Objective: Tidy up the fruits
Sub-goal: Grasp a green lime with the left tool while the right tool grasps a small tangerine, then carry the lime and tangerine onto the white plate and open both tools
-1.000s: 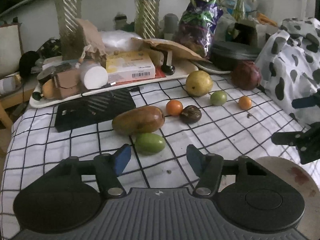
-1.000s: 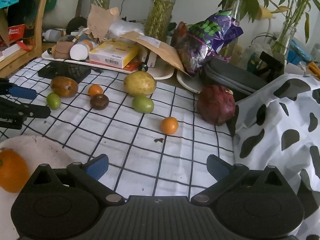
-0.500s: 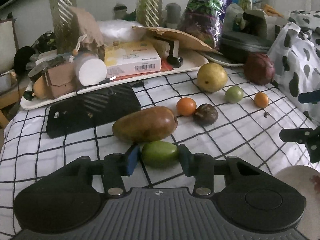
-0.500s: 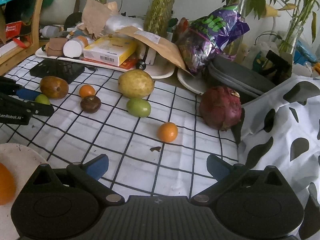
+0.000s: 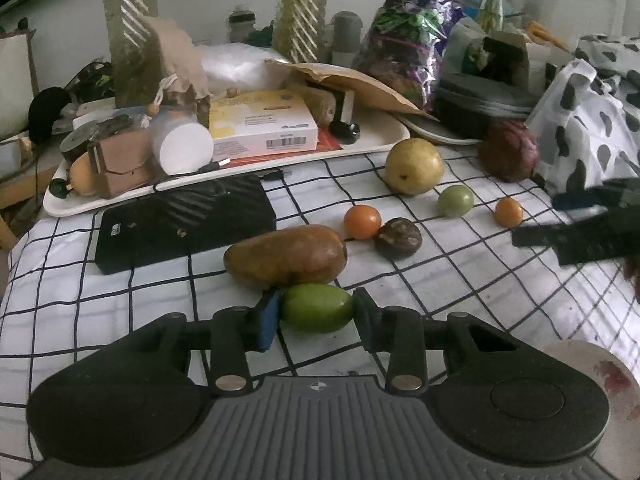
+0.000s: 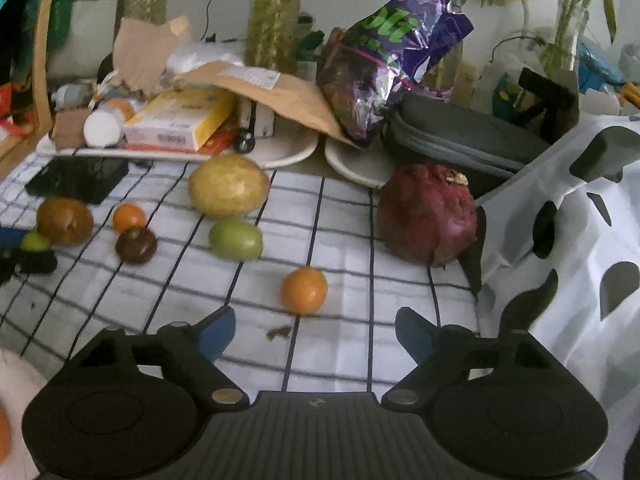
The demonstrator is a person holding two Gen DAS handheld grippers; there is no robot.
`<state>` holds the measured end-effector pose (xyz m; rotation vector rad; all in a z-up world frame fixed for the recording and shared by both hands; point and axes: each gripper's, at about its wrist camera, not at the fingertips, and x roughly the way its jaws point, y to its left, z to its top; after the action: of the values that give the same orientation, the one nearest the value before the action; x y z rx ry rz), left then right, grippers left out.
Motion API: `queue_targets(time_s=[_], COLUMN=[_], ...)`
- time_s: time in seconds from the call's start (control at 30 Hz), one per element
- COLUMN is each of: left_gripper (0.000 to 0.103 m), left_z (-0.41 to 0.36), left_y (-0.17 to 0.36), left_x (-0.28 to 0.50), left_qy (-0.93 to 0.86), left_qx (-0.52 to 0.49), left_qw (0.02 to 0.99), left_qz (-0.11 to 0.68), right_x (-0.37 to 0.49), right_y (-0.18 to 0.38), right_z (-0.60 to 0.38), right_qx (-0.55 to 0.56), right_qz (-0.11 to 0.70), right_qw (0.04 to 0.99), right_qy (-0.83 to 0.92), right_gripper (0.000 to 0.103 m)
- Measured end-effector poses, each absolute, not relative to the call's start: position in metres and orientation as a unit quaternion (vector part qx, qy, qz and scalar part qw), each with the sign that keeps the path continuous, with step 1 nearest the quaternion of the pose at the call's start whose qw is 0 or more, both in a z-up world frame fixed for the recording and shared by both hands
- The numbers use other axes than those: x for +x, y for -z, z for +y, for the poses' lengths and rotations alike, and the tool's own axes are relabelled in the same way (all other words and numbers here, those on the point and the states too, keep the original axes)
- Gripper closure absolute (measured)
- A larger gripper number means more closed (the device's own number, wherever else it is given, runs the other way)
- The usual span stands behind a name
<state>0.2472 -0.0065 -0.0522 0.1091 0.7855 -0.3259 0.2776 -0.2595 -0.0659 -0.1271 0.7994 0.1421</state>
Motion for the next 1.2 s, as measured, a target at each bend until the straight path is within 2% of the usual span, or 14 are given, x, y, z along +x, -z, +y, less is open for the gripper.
queue_targets(time_s=[0.17, 0.4, 0.53, 1.2], left_gripper=[0.065, 0.065, 0.065, 0.065], left_z=[-0.008, -0.009, -0.01, -0.007], left_y=[0.051, 0.051, 0.051, 0.025], left_x=[0.246, 0.245, 0.244, 0.199], left_qy=[0.164, 0.17, 0.172, 0.189], left_qx=[0.054, 0.053, 0.052, 0.029], left_qw=[0.909, 0.909, 0.909, 0.921], left_qz=[0.379, 0.377, 0.376, 0.341], right_x=[0.289, 0.304, 0.309, 0.264], right_y=[0.067, 0.073, 0.08, 0.05], right_z=[-0.262, -0.26, -0.261, -0.262], right_qx=[-0.039, -0.025, -0.015, 0.025], right_qz=[0.379, 0.388, 0.398, 0.386], right_qw=[0.921, 0.917, 0.913, 0.912], right_qy=[-0.082, -0.091, -0.087, -0.14], right_gripper=[0.031, 0.062, 0.073, 0.074])
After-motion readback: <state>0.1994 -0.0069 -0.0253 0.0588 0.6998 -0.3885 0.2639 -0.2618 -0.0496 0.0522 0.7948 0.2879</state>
